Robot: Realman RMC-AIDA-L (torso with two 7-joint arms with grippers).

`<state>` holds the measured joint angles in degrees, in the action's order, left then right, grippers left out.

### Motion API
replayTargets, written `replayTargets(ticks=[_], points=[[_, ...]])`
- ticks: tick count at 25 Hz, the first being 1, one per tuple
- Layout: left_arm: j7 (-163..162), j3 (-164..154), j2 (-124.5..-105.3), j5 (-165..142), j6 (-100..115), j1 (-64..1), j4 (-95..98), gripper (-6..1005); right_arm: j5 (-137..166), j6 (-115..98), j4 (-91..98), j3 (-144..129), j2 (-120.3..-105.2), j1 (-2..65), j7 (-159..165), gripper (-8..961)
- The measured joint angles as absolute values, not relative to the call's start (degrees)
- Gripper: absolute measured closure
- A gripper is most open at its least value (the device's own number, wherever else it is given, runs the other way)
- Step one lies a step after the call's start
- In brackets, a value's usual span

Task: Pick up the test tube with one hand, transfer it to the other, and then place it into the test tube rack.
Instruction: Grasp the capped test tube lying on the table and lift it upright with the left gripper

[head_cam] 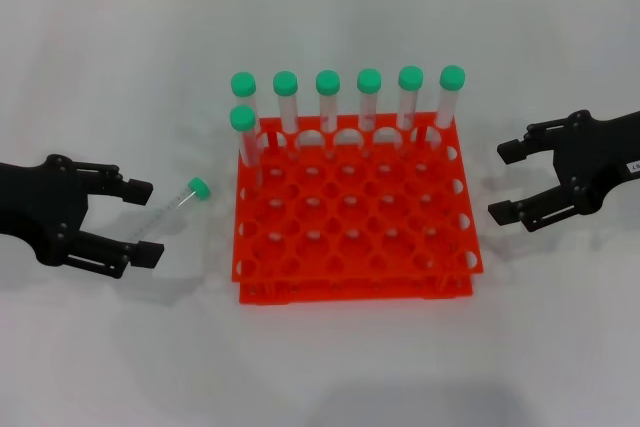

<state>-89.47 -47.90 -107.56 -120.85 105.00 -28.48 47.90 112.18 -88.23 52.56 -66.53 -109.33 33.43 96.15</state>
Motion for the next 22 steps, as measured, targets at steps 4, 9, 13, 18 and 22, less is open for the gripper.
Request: replayTargets(ticks=[4,9,13,18,22], points=[[-89.5,-47.9,-107.57,-120.8,104.5,-28.5,47.9,124,112.2,-88.2,52.6,-66.6,-109.36,33.5,96.1,83],[-89.5,-47.9,-107.58,-120.9,104.5,-28.5,47.9,124,112.2,-88.2,52.6,-66.6,-109.35,33.5,96.1,83],[-89.5,-47.9,-107.58,-120.9,104.5,-28.5,47.9,124,112.3,-88.2,52.6,-66.6,-109.34,33.5,96.1,84],[-89.5,-47.9,-107.58,-121.1,104.5,-28.5,47.9,124,112.8,-88.2,52.6,-66.4,-109.46,33.4,96.2,84],[-89.6,-47.7,-107.62,-121.5,104.5,-28.5,47.9,124,112.9,-88.2,52.6,-66.4,-109.59,33.4,96.1,83]])
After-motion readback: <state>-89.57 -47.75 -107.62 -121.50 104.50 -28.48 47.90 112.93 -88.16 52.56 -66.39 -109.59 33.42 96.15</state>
